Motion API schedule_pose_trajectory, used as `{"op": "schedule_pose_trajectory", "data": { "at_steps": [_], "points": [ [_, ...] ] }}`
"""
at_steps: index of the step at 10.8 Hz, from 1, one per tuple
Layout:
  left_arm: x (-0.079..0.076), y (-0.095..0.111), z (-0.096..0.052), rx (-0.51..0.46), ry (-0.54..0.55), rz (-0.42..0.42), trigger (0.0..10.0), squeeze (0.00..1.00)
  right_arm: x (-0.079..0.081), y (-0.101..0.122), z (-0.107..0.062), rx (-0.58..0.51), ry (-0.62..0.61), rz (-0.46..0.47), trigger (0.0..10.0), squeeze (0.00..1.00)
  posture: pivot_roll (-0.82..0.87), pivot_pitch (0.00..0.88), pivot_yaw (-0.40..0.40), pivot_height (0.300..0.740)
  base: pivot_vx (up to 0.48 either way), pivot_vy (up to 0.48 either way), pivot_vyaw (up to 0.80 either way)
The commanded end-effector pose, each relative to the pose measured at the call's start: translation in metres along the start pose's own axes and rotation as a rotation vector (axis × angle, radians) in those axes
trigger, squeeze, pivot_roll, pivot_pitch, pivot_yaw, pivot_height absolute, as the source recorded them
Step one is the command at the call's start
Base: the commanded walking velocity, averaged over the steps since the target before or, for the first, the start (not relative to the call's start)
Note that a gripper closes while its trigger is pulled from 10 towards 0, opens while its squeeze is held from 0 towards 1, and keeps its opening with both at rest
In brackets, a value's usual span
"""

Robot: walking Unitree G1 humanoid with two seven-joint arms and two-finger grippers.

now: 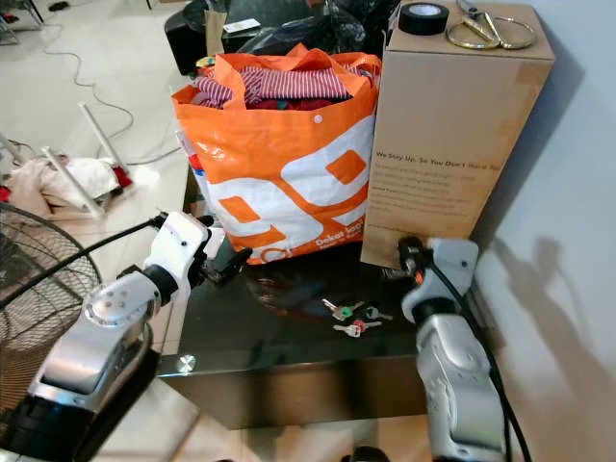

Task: Hang keys on a hook

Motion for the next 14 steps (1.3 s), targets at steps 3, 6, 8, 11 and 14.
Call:
{"op": "schedule_pose_trajectory", "data": {
  "at_steps": [3, 6, 8, 11, 14],
  "points": [
    [0.008, 0.0, -0.007, 0.012, 0.096, -0.018, 10.0, 0.15, -0.003, 0.011, 0.011, -0.051, -0.034, -0.041, 10.0, 0.0, -0.08, 0.0, 0.017, 0.74, 0.0, 0.0, 0.0],
    [0.014, 0.005, -0.004, -0.009, 0.152, -0.03, 10.0, 0.0, -0.011, 0.004, 0.015, -0.018, -0.084, 0.036, 10.0, 0.0, -0.07, 0.0, 0.023, 0.74, 0.0, 0.0, 0.0],
    [0.016, -0.001, -0.002, 0.003, 0.175, -0.055, 10.0, 0.0, -0.013, 0.005, 0.018, -0.01, -0.093, -0.008, 10.0, 0.0, -0.11, 0.0, 0.028, 0.74, 0.0, 0.0, 0.0],
    [0.025, -0.002, -0.001, 0.013, 0.221, -0.089, 10.0, 0.0, -0.013, 0.004, 0.018, 0.023, -0.118, -0.041, 10.0, 0.0, -0.12, 0.0, 0.032, 0.74, 0.0, 0.0, 0.0],
    [0.031, -0.002, -0.004, 0.014, 0.24, -0.094, 10.0, 0.0, -0.008, 0.003, 0.018, 0.03, -0.093, -0.01, 10.0, 0.0, -0.11, 0.0, 0.024, 0.74, 0.0, 0.0, 0.0]
  ]
}}
Point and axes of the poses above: a point about 5 cm out from each wrist's last joint towards the gripper, its own z axis pointing out of the wrist towards the gripper, its own y axis along the axis of the wrist's last joint, x = y × z, the point moved 6 cm from there along z, pointing out of the wrist towards the gripper, and after that the axes turned 4 degrees about z, right-handed, at the moved point
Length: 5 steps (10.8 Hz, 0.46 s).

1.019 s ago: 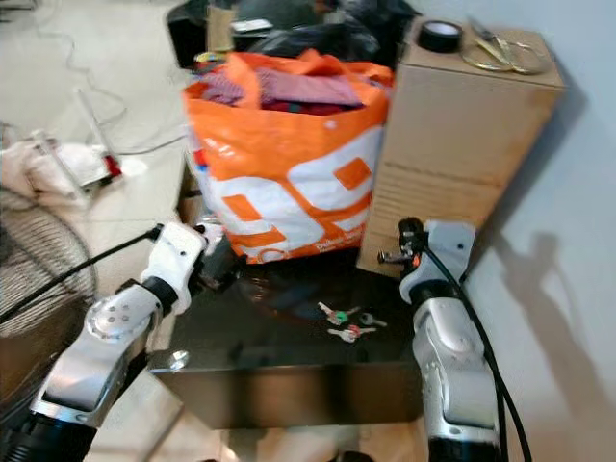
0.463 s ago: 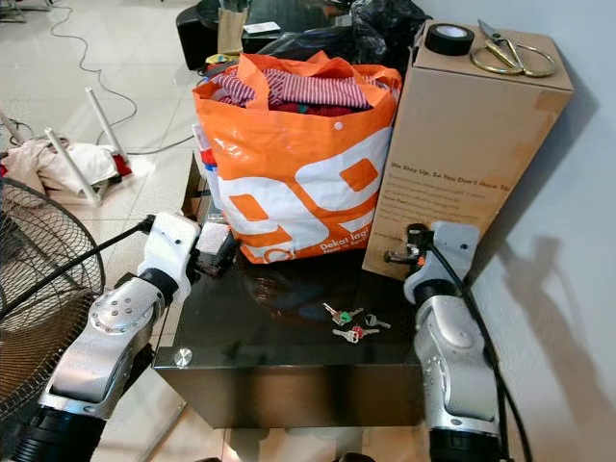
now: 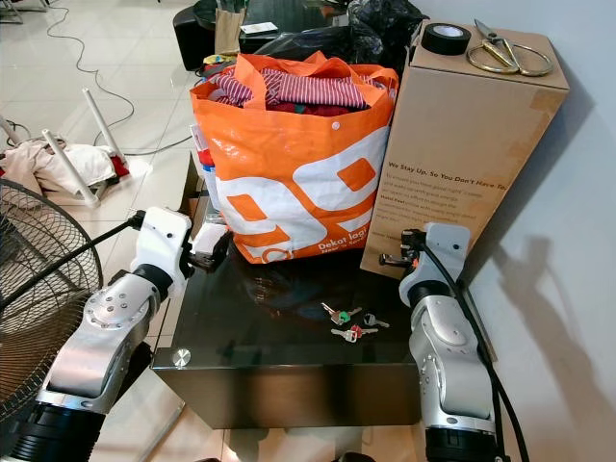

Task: Hang keys on a hook

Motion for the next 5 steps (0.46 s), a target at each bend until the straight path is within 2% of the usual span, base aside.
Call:
{"op": "schedule_pose_trajectory", "data": {
  "at_steps": [1, 5],
  "points": [
    [0.0073, -0.0006, -0.0003, 0.01, 0.023, 0.0, 10.0, 0.0, 0.0055, 0.01, 0.002, -0.027, 0.019, 0.01, 10.0, 0.0, -0.1, 0.0, 0.02, 0.74, 0.0, 0.0, 0.0],
    [0.0091, -0.0012, -0.001, 0.013, 0.037, -0.007, 10.0, 0.0, 0.0066, 0.0114, 0.0057, -0.02, 0.029, 0.006, 10.0, 0.0, -0.09, 0.0, 0.013, 0.74, 0.0, 0.0, 0.0]
  ]
}}
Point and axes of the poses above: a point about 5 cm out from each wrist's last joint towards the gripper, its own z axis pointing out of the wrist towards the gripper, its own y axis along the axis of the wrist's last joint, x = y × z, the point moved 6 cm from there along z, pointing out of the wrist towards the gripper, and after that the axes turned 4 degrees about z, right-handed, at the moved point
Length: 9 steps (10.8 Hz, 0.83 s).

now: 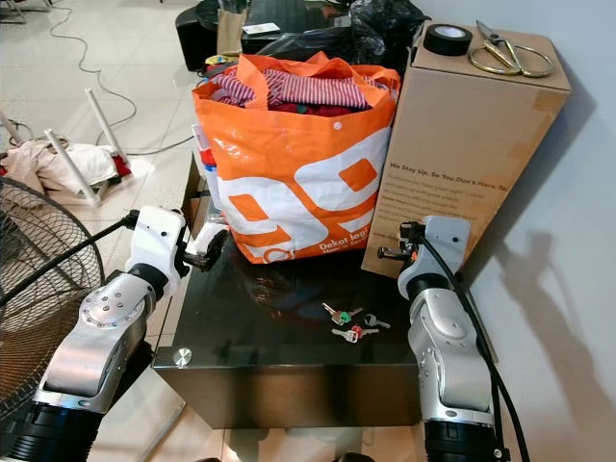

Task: Hang keys on a hook

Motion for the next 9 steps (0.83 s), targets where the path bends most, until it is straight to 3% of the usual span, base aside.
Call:
{"op": "schedule_pose_trajectory", "data": {
  "at_steps": [1, 9],
  "points": [
    [0.0036, 0.0004, 0.0009, 0.004, 0.015, -0.001, 10.0, 0.0, 0.0027, 0.0017, 0.0008, 0.005, 0.016, 0.001, 10.0, 0.0, -0.1, 0.0, 0.015, 0.74, 0.0, 0.0, 0.0],
    [-0.0007, -0.0036, -0.0017, 0.015, 0.01, -0.003, 10.0, 0.0, 0.0024, -0.0007, -0.0023, 0.023, 0.02, -0.017, 10.0, 0.0, -0.09, 0.0, 0.002, 0.74, -0.24, 0.0, 0.0]
  ]
}}
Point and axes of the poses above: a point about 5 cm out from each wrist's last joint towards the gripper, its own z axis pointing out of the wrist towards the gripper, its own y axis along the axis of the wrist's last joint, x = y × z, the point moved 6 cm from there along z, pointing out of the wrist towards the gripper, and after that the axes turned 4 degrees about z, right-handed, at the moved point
